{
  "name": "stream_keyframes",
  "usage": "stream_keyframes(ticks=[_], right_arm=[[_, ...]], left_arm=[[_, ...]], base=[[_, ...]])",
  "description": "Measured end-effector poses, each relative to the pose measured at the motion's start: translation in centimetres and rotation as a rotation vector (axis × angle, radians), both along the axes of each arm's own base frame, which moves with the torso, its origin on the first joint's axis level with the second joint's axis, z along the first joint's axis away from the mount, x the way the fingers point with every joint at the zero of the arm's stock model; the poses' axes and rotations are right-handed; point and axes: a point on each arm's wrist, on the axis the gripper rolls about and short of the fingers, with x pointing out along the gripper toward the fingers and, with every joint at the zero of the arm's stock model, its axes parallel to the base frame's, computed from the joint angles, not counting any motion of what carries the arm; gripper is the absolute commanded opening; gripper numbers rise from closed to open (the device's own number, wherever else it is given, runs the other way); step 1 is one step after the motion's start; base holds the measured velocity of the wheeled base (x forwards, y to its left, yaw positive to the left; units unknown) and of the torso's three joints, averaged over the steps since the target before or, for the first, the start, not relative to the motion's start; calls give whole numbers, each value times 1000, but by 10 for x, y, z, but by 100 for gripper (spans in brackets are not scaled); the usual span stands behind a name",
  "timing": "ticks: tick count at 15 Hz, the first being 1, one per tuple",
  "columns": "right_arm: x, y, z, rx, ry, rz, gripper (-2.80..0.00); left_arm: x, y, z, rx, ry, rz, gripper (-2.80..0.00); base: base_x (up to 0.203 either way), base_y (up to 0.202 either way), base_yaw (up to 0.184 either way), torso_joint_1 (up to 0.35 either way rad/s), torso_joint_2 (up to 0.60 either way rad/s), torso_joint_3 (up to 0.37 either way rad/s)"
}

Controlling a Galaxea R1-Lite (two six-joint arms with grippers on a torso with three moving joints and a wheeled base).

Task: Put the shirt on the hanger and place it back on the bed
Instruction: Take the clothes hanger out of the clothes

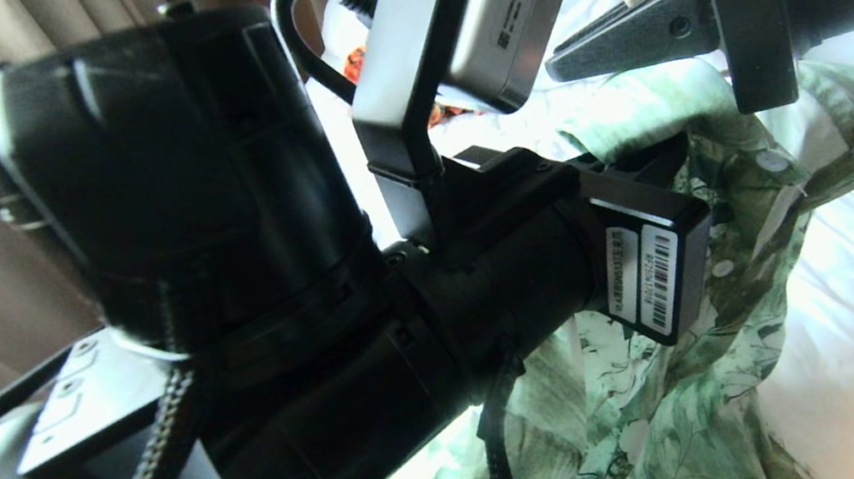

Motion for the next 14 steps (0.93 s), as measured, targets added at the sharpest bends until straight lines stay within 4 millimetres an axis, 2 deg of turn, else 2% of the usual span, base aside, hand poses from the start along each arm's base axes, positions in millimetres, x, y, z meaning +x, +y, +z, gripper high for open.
stream_keyframes(ticks=[3,4,10,14], right_arm=[[-4,-2,2,5,-5,6,-280],[-5,-2,2,6,-6,7,-280],[-7,-3,4,12,-19,-9,-280],[-7,-3,6,16,-27,-15,-280]], left_arm=[[-1,2,-1,6,0,3,-280],[-1,3,-2,11,1,4,0],[-5,13,-4,18,5,7,0],[-9,31,-1,8,1,23,0]], base=[[0,0,0,0,0,0],[0,0,0,0,0,0],[0,0,0,0,0,0],[0,0,0,0,0,0]])
